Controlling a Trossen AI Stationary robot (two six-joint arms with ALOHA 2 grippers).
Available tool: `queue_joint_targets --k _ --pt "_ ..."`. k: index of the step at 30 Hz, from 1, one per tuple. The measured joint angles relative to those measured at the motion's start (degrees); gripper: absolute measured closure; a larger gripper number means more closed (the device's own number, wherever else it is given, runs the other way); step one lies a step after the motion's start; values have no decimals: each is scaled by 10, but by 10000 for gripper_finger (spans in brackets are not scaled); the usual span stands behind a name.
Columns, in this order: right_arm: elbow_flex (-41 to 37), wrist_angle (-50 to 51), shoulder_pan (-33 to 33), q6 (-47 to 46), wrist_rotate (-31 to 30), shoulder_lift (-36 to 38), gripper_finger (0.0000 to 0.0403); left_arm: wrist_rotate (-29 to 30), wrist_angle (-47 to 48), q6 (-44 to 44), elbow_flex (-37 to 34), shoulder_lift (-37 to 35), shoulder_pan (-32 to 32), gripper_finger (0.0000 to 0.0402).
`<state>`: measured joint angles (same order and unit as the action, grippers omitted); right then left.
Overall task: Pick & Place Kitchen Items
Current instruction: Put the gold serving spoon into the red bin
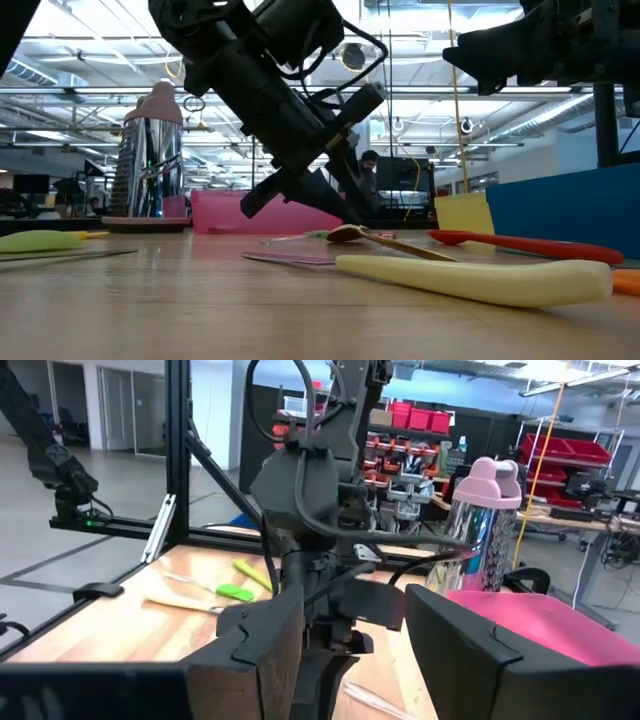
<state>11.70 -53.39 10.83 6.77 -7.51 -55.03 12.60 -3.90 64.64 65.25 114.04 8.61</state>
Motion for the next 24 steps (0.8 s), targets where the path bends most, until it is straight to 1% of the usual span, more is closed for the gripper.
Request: queue_joint_targets --k 9,15,18,24 --pt "0 0 0 2 0 0 234 -1 30 2 0 0 -9 314" --pt "0 0 0 2 0 0 234 -1 37 -22 0 0 -25 314" --pt "0 0 0 2 0 0 234 -1 59 -40 0 0 -36 314" --pt "0 1 0 2 0 0 234 -7 86 -114 0 0 -59 314"
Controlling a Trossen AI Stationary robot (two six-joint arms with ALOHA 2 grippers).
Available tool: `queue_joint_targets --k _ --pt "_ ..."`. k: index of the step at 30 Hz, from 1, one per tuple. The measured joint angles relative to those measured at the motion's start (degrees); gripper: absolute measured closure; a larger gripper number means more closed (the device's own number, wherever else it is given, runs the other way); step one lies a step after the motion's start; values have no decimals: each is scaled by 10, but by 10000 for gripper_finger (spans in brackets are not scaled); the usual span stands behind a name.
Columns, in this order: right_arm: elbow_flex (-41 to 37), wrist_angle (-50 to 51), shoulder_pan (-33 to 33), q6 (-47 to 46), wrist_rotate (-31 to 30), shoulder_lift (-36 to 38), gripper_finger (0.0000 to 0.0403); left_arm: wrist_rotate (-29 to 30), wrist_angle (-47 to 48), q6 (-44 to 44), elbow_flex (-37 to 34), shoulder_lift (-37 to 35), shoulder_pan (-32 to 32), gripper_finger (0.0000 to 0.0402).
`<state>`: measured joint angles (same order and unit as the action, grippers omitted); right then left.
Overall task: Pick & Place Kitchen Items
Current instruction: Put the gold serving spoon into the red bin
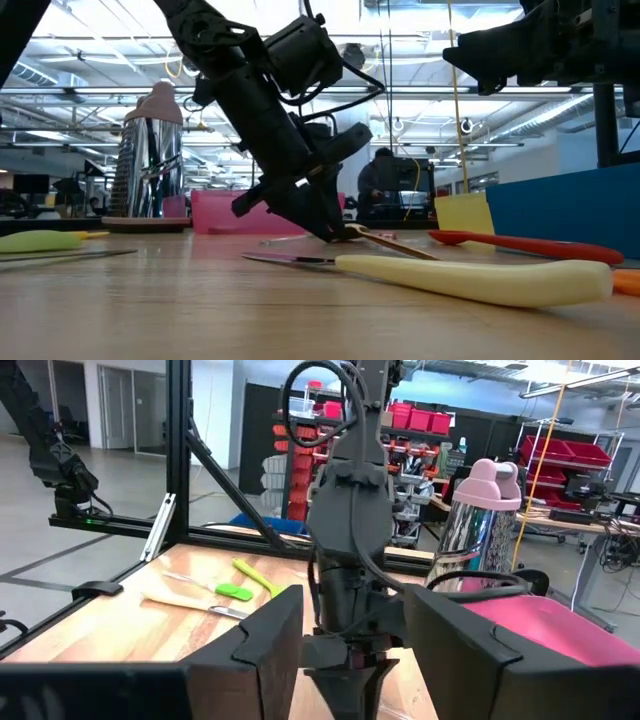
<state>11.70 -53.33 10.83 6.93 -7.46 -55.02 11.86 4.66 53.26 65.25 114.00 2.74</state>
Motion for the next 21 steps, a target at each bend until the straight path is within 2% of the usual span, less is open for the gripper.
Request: queue_joint_targets --k 5,13,15,19,21 --pt "0 0 0 0 0 0 234 1 -5 -47 0 0 -22 314" --pt "0 0 0 0 0 0 234 1 -18 -76 0 0 -56 314" --pt "0 0 0 0 0 0 234 -10 -21 -70 0 0 -61 314" --pt "0 1 0 0 0 0 234 -71 -22 -30 0 -5 -58 314" --pt "0 1 0 0 0 0 234 -79 -26 4 0 -6 -52 314"
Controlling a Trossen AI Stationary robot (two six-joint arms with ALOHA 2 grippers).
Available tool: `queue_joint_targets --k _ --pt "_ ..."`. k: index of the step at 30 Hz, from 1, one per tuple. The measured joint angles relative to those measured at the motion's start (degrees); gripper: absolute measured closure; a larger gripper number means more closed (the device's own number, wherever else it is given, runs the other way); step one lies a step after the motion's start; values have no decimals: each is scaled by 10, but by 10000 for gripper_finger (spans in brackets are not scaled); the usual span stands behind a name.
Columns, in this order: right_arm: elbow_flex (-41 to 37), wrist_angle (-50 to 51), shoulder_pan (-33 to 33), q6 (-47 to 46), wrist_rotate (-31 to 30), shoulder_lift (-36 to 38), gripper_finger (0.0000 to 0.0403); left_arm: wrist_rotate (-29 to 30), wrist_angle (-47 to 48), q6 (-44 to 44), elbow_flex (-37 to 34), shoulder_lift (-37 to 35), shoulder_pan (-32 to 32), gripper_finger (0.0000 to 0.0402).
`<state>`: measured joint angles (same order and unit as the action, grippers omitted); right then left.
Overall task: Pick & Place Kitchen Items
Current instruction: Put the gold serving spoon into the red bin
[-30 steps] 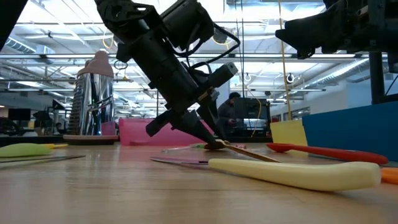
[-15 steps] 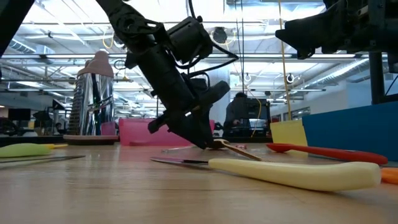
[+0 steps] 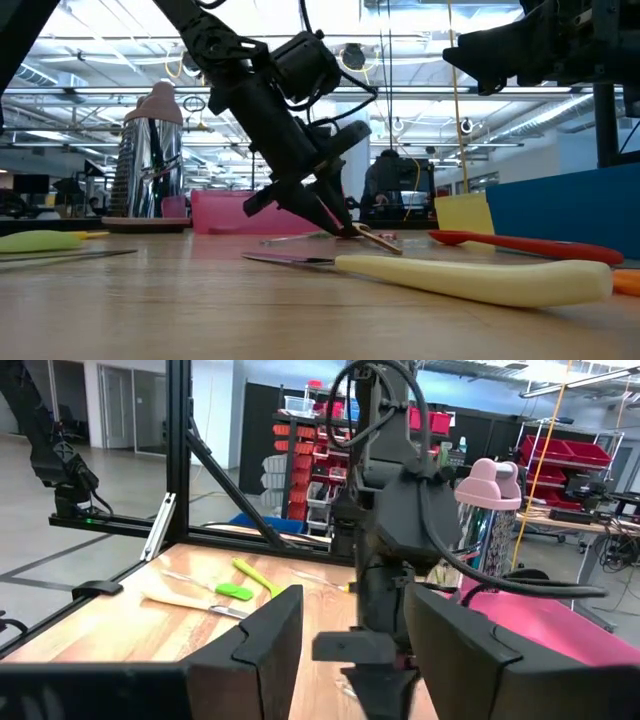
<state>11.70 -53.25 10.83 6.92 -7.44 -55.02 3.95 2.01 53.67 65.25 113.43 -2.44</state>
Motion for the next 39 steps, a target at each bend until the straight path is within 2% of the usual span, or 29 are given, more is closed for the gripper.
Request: queue_joint_targets --k 4,10,25,39 --pt "0 1 0 0 0 0 234 14 -44 16 0 1 13 314" --pt "0 1 0 0 0 0 234 88 -65 30 0 0 24 314" --pt "0 2 0 0 0 0 234 102 -65 36 0 5 26 314" --pt "0 1 0 0 0 0 234 170 -66 45 0 5 46 314"
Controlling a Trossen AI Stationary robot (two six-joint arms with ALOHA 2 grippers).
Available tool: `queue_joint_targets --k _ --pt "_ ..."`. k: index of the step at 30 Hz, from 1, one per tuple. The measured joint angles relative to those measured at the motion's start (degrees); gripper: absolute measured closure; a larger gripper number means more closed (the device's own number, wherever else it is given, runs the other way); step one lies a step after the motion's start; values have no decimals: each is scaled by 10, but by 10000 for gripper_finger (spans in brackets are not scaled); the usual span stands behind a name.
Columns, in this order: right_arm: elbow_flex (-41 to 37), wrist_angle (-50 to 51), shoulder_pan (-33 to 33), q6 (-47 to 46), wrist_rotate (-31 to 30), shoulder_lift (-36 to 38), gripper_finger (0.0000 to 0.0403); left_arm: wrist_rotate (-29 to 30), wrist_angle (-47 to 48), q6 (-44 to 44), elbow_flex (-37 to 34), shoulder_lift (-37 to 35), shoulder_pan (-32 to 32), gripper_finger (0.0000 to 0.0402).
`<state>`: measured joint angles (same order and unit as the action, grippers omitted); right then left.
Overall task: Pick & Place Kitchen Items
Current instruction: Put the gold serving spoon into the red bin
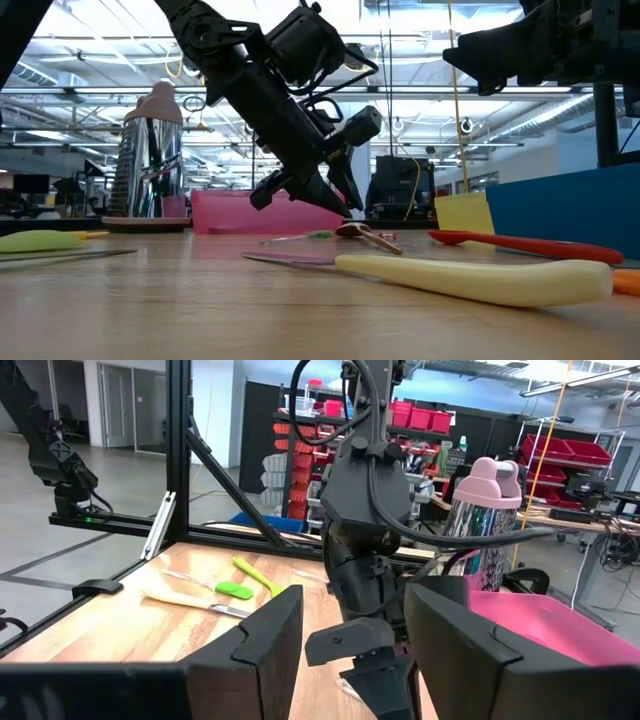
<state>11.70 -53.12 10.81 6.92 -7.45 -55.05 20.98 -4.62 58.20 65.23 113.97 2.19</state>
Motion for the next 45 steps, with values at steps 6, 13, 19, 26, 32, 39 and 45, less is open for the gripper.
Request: queue_joint_targets --k 6,13,19,26,32,39,45 --pt "0 -2 0 0 0 0 234 2 -1 5 0 0 1 314" --pt "0 -2 0 0 0 0 234 12 -4 6 0 0 7 314" --pt "0 -2 0 0 0 0 234 22 -8 -1 0 0 12 314" --pt "0 -2 0 0 0 0 234 43 -12 -5 0 1 18 314" --pt "0 -2 0 0 0 0 234 61 -15 -9 0 1 25 314" --pt "0 -2 0 0 0 0 234 30 -71 -22 0 45 25 314" --pt "0 -2 0 0 0 0 234 20 -70 -21 1 55 16 314"
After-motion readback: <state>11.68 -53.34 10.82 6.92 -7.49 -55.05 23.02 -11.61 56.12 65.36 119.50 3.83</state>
